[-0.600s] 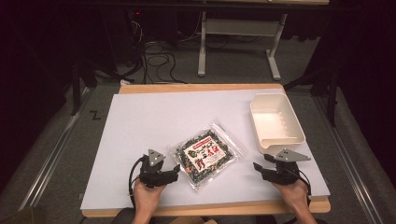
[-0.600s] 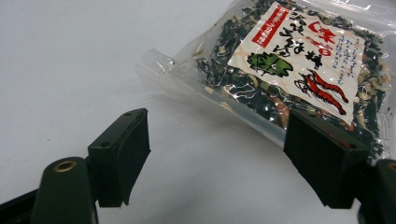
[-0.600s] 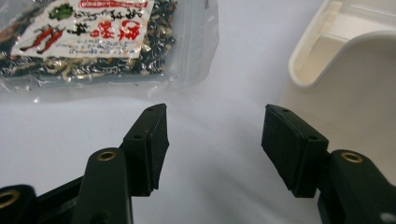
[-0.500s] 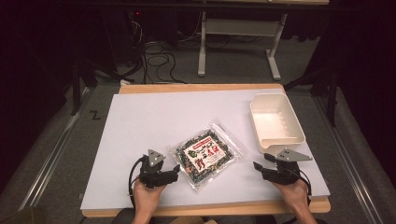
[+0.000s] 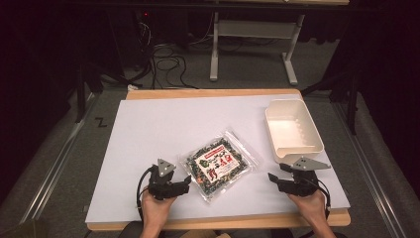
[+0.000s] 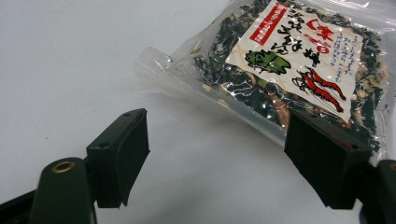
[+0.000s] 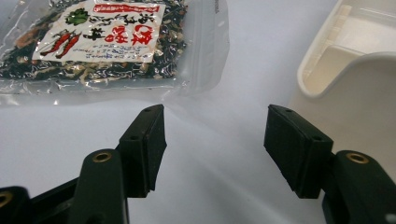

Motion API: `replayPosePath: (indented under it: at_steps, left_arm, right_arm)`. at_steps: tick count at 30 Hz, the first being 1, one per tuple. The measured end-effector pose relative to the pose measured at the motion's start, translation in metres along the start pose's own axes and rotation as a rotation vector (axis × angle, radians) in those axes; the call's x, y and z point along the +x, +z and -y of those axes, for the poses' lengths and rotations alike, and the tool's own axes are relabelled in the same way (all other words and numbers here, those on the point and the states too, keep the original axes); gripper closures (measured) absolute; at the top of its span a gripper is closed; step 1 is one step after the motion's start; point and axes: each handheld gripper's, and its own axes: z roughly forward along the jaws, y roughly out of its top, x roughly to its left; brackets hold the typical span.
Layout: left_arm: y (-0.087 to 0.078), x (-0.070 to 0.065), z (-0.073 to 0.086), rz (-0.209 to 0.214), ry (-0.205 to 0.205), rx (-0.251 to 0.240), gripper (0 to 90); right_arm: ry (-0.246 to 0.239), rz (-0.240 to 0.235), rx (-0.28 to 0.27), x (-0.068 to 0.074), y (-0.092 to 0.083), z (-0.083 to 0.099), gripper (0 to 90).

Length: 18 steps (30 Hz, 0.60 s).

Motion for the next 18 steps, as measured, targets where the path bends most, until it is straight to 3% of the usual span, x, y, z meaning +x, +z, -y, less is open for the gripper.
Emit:
replayPosePath:
  at_steps: [5,11,13,16,18]
  left_arm:
    - [-0.003,0.001,0.000,0.011,0.001,-0.019,22.3]
    - [-0.004,0.010,-0.001,0.048,-0.045,-0.036,22.3]
    - [-0.002,0.011,-0.001,0.050,-0.038,-0.020,22.3]
    - [0.001,0.003,-0.001,0.039,0.020,0.009,22.1]
    - [-0.002,0.001,0.000,0.047,0.029,-0.005,22.4]
  right_arm:
    - [0.020,0.000,0.014,-0.002,0.000,0.000,40.2]
    - [0.012,0.008,-0.011,0.000,-0.003,0.000,34.4]
    - [0.012,-0.002,-0.007,0.000,-0.001,0.000,34.5]
    - [0.015,-0.012,0.006,0.000,-0.001,0.000,35.2]
    - [0.005,-0.012,0.006,0.003,-0.001,-0.002,35.4]
